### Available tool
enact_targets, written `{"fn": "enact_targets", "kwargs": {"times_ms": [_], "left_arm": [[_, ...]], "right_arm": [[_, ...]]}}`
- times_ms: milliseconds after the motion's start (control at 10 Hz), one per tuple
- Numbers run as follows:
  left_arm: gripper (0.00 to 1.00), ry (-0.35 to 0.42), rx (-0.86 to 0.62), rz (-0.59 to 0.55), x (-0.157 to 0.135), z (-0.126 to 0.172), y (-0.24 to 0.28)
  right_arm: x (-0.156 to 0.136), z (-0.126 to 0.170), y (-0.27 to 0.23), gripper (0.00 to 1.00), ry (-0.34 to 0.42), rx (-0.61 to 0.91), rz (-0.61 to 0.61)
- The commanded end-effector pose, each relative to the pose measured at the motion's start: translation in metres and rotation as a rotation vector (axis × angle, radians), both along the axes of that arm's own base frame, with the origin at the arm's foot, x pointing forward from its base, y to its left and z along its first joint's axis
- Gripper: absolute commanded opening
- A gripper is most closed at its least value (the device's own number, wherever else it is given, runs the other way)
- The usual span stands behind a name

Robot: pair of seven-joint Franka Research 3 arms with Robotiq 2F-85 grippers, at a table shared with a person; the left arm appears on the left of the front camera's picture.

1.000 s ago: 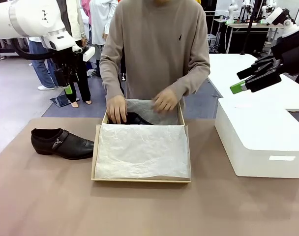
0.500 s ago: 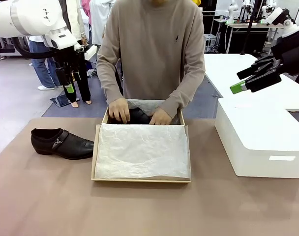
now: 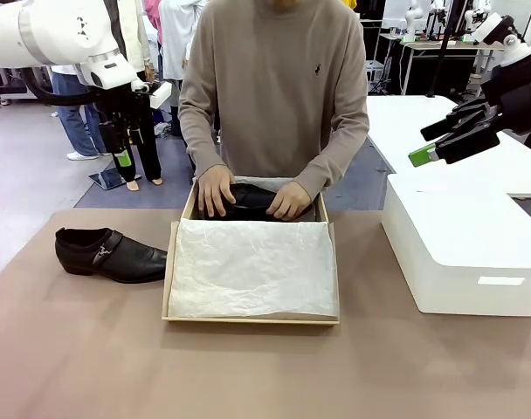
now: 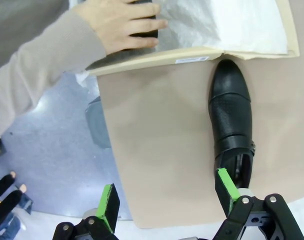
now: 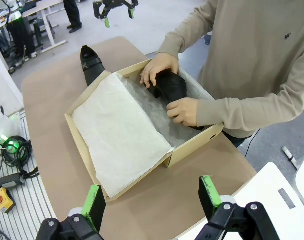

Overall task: Pack the shoes into the box.
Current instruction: Place the other shoe of the Shoes into the Shoes Box.

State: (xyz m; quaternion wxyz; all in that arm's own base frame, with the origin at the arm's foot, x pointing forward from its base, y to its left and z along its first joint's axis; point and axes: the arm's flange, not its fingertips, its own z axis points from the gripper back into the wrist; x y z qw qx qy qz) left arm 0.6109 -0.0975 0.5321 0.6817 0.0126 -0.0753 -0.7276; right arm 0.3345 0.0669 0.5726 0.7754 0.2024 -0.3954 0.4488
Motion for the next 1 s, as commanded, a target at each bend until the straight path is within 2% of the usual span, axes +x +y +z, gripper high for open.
{"fn": "enact_targets", "kwargs": {"times_ms": [0,300,500,900], "left_arm": [[1.00,0.005,0.010,-0.006,-0.019,-0.014,0.020],[1.00,0.038,0.044,-0.009,-0.030,-0.038,0.050],[1.00,0.006,0.045,-0.014,-0.030,-0.059,0.064],[1.00,0.049,0.060,0.059,-0.031,-0.095,0.079]], "right_arm": [[0.003,0.000,0.000,1.00,-0.012,0.017,0.023],[0.003,0.000,0.000,1.00,-0.012,0.017,0.023],[0.003,0.000,0.000,1.00,-0.012,0.017,0.023],[0.003,0.000,0.000,1.00,-0.012,0.017,0.023]]}}
